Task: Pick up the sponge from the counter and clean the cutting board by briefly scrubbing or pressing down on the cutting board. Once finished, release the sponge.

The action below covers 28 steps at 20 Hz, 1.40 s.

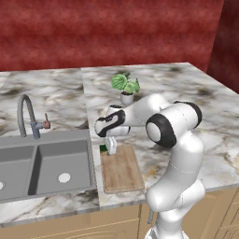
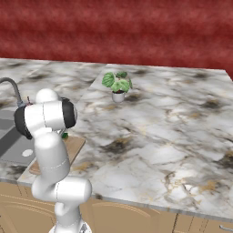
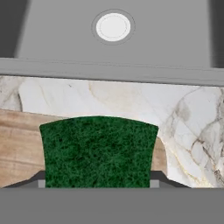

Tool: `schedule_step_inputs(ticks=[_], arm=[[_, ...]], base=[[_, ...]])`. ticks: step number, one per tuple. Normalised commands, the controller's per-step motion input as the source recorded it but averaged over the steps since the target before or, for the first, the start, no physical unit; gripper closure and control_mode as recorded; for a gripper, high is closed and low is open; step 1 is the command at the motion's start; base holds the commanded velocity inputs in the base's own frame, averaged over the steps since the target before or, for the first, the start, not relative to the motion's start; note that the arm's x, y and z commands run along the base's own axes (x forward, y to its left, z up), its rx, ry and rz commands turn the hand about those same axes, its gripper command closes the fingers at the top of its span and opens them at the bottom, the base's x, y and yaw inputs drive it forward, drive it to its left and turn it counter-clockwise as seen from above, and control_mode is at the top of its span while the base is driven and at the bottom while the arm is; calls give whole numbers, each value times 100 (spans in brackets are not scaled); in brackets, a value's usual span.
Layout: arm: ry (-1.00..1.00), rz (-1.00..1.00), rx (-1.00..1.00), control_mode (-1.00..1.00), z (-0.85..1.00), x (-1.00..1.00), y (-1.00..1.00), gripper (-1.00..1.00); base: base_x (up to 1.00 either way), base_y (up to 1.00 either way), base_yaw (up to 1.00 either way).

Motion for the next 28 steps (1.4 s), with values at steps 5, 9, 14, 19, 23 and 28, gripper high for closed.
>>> schedule_step_inputs(ticks=[5, 9, 14, 19, 23, 28], arm=[[0, 0, 0, -100, -63, -96, 7, 100], [-7, 0, 6, -100, -61, -100, 0, 100], [-1, 0, 7, -100, -45, -100, 0, 100], [4, 0, 2, -100, -41, -100, 2, 100], [14, 0, 0, -100, -42, -100, 9, 100], [18, 0, 0, -100, -53, -100, 7, 100]], base=[[0, 0, 0], [0, 0, 0], [0, 0, 0], [0, 0, 0], [0, 0, 0], [0, 0, 0]])
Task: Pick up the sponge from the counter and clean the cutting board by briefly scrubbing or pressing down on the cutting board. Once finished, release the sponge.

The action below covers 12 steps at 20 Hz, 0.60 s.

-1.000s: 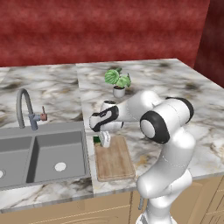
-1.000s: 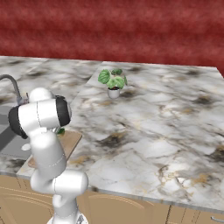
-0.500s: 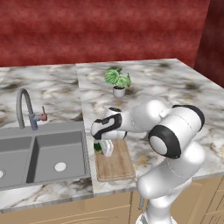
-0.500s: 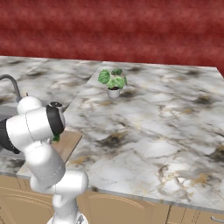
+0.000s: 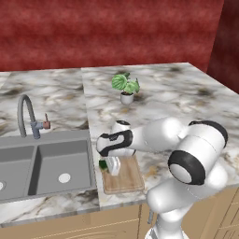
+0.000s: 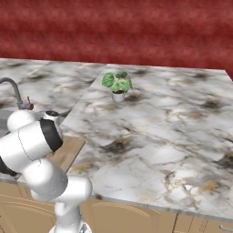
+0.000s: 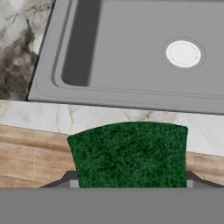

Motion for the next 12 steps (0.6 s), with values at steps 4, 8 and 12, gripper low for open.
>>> schedule_step_inputs(ticks=[4, 8, 12], arm=[[7, 0, 0, -100, -77, -100, 0, 100], [0, 0, 0, -100, -85, -100, -2, 100], [12, 0, 0, -100, -60, -100, 0, 100]], base=[[0, 0, 0], [0, 0, 0], [0, 0, 0]])
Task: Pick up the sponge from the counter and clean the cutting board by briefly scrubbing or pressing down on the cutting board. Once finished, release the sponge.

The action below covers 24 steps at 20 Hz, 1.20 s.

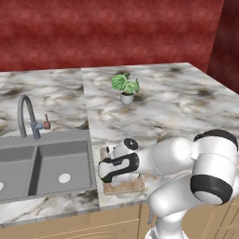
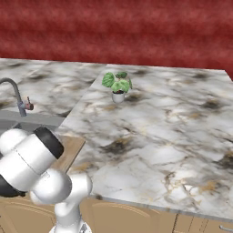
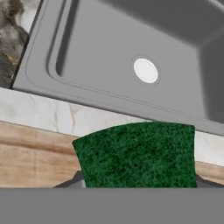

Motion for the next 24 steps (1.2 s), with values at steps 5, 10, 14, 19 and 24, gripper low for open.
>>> schedule_step_inputs(ticks=[5, 10, 14, 19, 24], arm=[[40, 0, 0, -100, -10, -75, 0, 100], [51, -6, 0, -100, 44, -2, 0, 100], [54, -9, 0, -100, 49, 0, 0, 100], [36, -10, 0, -100, 61, 0, 0, 100], [25, -12, 0, -100, 87, 0, -3, 100]], base=[[0, 0, 0], [0, 0, 0], [0, 0, 0], [0, 0, 0], [0, 0, 0]])
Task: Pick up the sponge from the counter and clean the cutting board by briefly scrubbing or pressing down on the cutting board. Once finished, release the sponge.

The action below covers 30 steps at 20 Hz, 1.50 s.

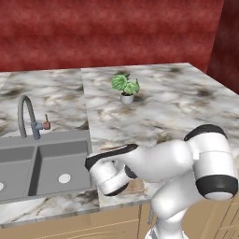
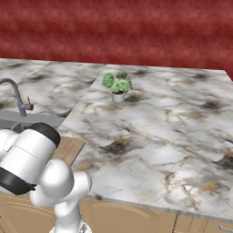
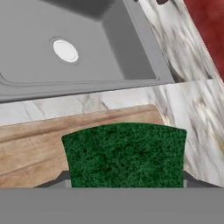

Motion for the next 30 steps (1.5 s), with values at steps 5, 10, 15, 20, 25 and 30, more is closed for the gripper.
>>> schedule_step_inputs(ticks=[5, 10, 15, 20, 25, 30], arm=[[26, -15, 0, -100, 94, 10, -24, 100], [35, -18, 0, -100, 69, 5, -45, 100], [26, -20, 4, -100, 9, 0, -75, 100], [25, -22, 4, -100, 3, 4, -72, 100], [37, -28, 0, -100, 5, 13, -47, 100], [34, -27, 0, -100, 0, 10, -36, -100]], base=[[0, 0, 0], [0, 0, 0], [0, 0, 0], [0, 0, 0], [0, 0, 0], [0, 0, 0]])
